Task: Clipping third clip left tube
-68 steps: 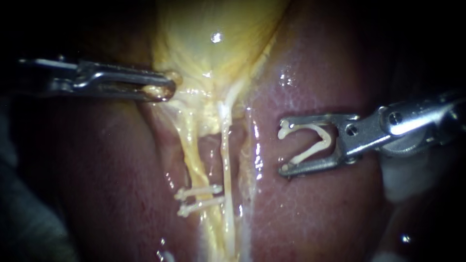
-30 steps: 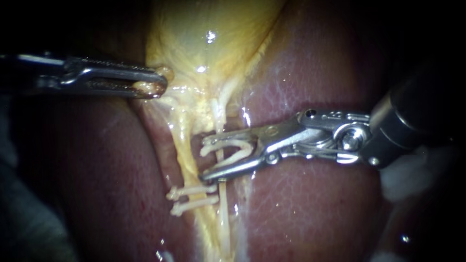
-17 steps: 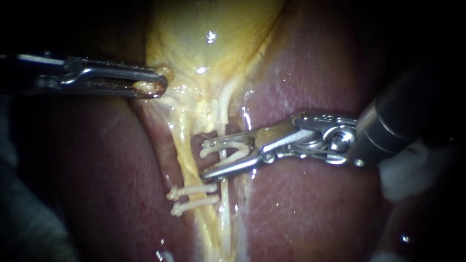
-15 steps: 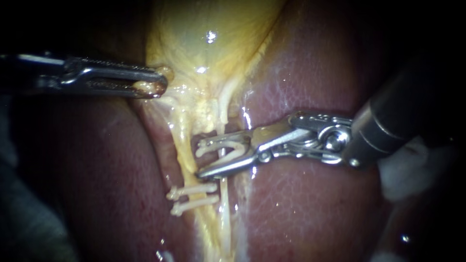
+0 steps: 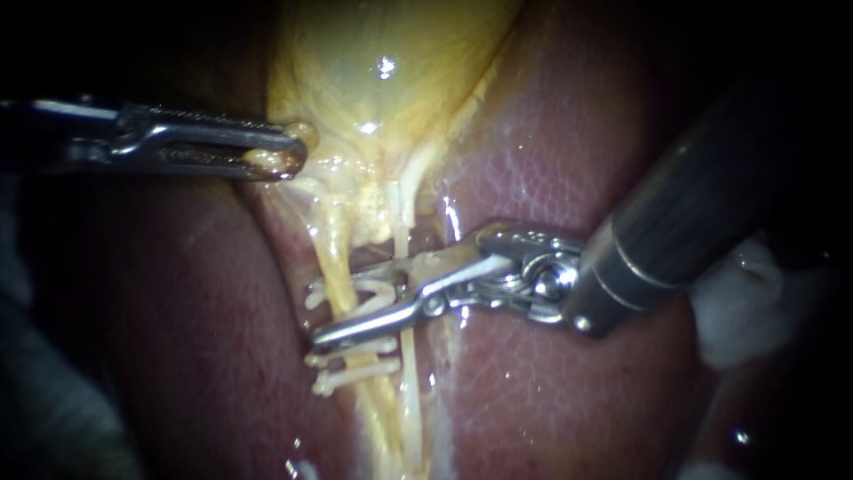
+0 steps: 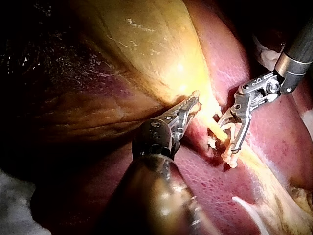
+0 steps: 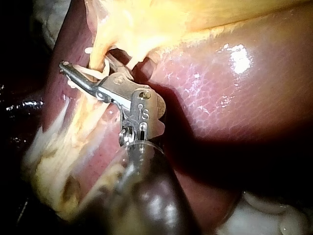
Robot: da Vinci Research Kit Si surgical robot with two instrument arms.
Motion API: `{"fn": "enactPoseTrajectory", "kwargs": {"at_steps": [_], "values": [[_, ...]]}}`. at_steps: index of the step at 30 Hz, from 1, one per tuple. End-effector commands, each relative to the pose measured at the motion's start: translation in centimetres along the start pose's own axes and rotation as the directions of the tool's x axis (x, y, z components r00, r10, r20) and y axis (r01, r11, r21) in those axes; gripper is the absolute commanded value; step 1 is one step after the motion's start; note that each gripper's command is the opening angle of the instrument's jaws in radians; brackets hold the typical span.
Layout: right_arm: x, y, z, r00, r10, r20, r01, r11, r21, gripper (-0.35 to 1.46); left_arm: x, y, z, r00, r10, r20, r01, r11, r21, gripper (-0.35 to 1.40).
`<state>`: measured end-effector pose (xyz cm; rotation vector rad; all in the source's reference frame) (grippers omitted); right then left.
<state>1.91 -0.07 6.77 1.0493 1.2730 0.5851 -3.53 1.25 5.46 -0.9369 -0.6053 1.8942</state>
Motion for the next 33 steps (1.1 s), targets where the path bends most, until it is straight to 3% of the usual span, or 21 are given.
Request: {"fn": "enactPoseTrajectory", "kwargs": {"at_steps": [1,5,15,20,30,33], "values": [[0.01,-0.01,0.01,1.000,-0.001,-0.009,0.001,1.000,0.005,0.50,0.00,0.00,0.01,1.0000,-0.001,0.000,0.001,1.000,0.001,-0.35],[0.08,-0.06,0.03,1.000,0.008,-0.025,-0.007,1.000,0.024,0.50,0.00,0.00,0.01,1.0000,-0.001,0.000,0.001,1.000,0.001,-0.35],[0.59,-0.41,-0.16,0.998,0.041,-0.046,-0.038,0.998,0.053,0.45,0.00,0.00,0.01,1.0000,-0.001,0.000,0.001,1.000,0.001,-0.35],[0.75,-0.49,-0.21,0.997,0.051,-0.057,-0.048,0.998,0.048,0.38,-0.01,0.00,0.00,1.0000,0.000,0.000,0.000,1.000,0.001,-0.35],[0.79,-0.54,-0.28,0.995,0.077,-0.064,-0.075,0.996,0.041,-0.06,-0.01,-0.01,0.00,1.0000,0.000,0.000,0.000,1.000,0.000,-0.35],[0.78,-0.54,-0.29,0.995,0.077,-0.065,-0.075,0.996,0.039,-0.28,-0.01,0.00,0.01,1.0000,0.000,0.000,0.000,1.000,0.001,-0.35]]}}
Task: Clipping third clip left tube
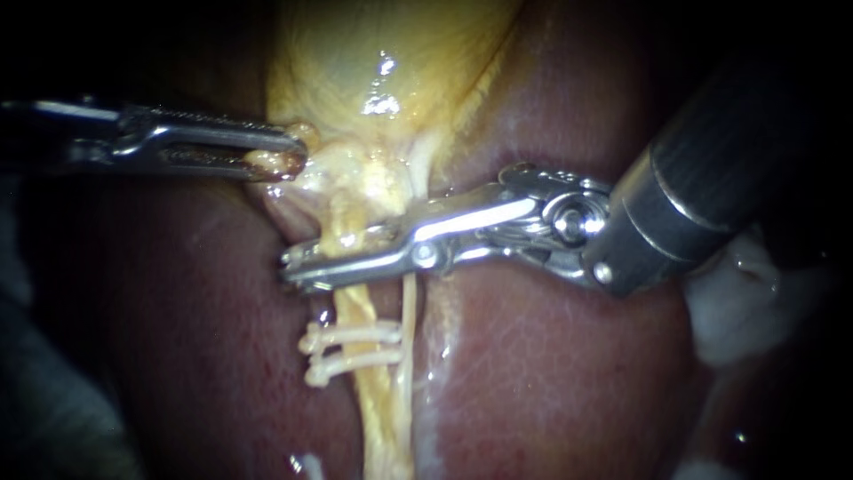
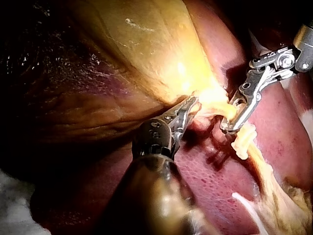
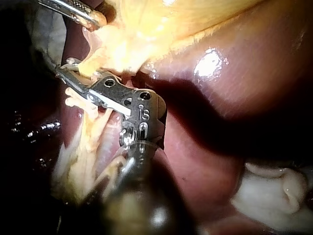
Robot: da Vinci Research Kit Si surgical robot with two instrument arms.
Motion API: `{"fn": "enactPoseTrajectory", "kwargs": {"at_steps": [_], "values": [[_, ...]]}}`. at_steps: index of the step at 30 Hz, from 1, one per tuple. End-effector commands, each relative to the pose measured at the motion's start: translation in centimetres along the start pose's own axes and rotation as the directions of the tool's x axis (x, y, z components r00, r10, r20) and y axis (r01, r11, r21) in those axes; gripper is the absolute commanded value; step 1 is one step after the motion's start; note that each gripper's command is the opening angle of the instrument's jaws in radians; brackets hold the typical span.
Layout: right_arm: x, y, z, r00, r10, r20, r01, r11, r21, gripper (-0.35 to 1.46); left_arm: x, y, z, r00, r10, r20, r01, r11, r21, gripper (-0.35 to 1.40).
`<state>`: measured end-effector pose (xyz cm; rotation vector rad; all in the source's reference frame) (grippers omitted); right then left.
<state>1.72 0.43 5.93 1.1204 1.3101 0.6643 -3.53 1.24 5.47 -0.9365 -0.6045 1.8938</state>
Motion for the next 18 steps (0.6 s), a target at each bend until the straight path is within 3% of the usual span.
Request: {"fn": "enactPoseTrajectory", "kwargs": {"at_steps": [1,18], "values": [[0.00,0.00,-0.01,1.000,-0.002,0.001,0.002,1.000,0.001,-0.35,0.00,0.00,0.00,1.0000,0.000,0.000,0.000,1.000,0.000,-0.35],[-0.07,0.01,-0.02,1.000,0.025,0.000,-0.025,1.000,-0.003,-0.35,0.00,0.00,0.00,1.0000,0.000,0.000,0.000,1.000,0.000,-0.35]]}}
